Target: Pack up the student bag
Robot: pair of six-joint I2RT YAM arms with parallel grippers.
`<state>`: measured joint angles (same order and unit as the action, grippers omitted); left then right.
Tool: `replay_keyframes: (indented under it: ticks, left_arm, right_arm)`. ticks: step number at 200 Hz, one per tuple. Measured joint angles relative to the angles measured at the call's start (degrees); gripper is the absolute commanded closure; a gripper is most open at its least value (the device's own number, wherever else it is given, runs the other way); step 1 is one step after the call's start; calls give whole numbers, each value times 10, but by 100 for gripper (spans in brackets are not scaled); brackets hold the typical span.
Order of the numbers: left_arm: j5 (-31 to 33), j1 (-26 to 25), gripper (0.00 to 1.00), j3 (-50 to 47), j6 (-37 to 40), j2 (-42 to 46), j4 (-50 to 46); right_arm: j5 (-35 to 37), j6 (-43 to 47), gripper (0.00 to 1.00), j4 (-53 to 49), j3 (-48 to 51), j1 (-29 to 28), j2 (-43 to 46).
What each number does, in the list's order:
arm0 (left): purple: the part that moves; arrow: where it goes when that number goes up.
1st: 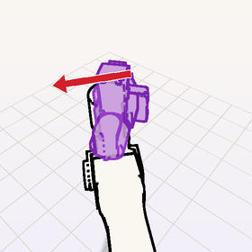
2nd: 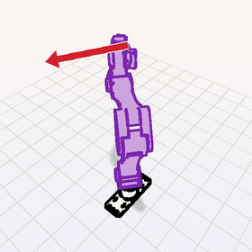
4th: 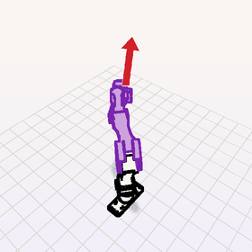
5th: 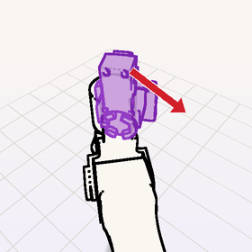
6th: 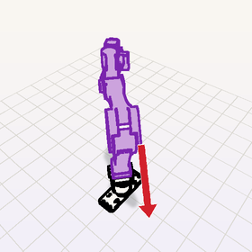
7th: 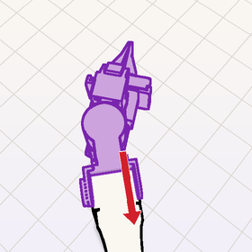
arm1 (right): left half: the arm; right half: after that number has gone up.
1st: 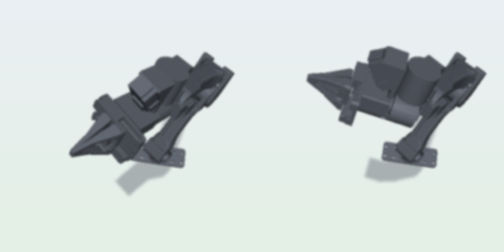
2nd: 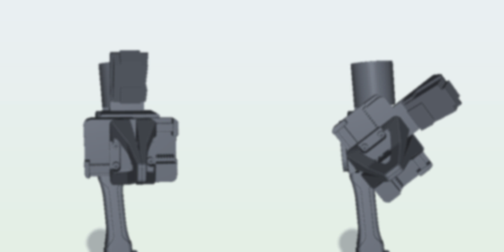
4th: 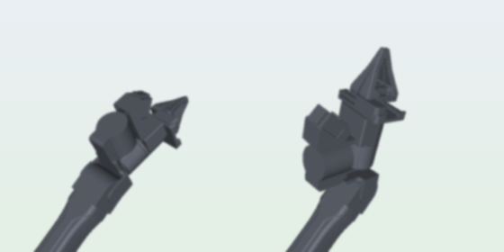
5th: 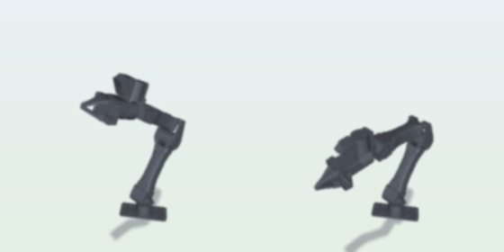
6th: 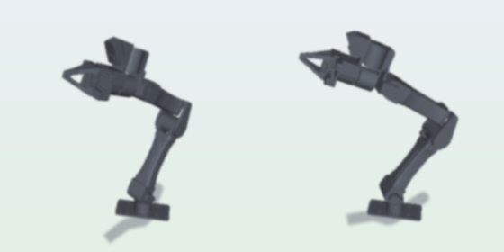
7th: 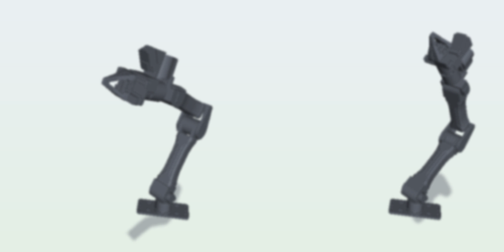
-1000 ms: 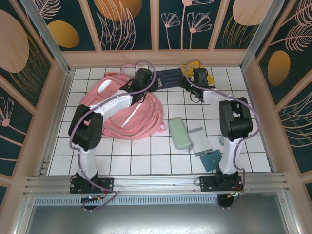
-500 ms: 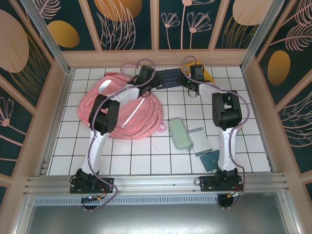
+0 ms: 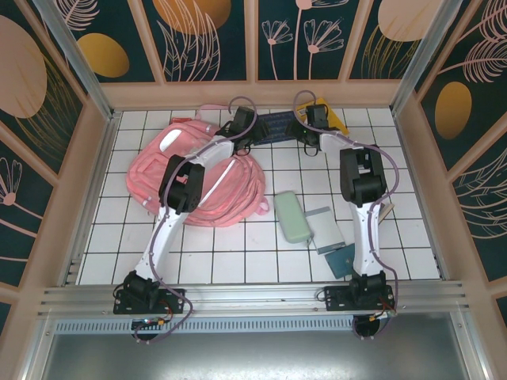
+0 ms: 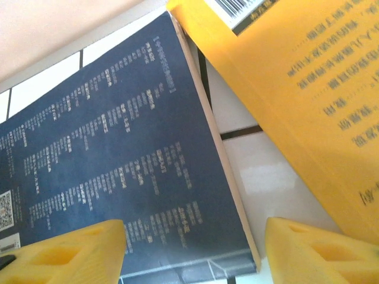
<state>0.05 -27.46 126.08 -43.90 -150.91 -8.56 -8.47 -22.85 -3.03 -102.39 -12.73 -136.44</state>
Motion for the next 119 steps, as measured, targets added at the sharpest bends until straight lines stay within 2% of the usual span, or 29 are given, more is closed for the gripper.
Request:
replay_keyframes:
  ticks: [27, 60, 86, 119]
  left_arm:
    - [-7, 2, 34, 26, -5, -15, -7]
    - [-37, 8, 36, 33, -6, -19, -7]
    - [-58, 13, 37, 24, -5, -16, -2]
    - [-71, 15, 38, -57, 7, 22, 51]
  right_arm:
    - [-8, 10, 38, -9, -43, 0, -30]
    - [-23, 16, 40, -1, -38, 0, -31]
    - [-26, 18, 41, 44, 16, 0, -7]
    - [-39, 13, 41, 69, 114, -7, 52]
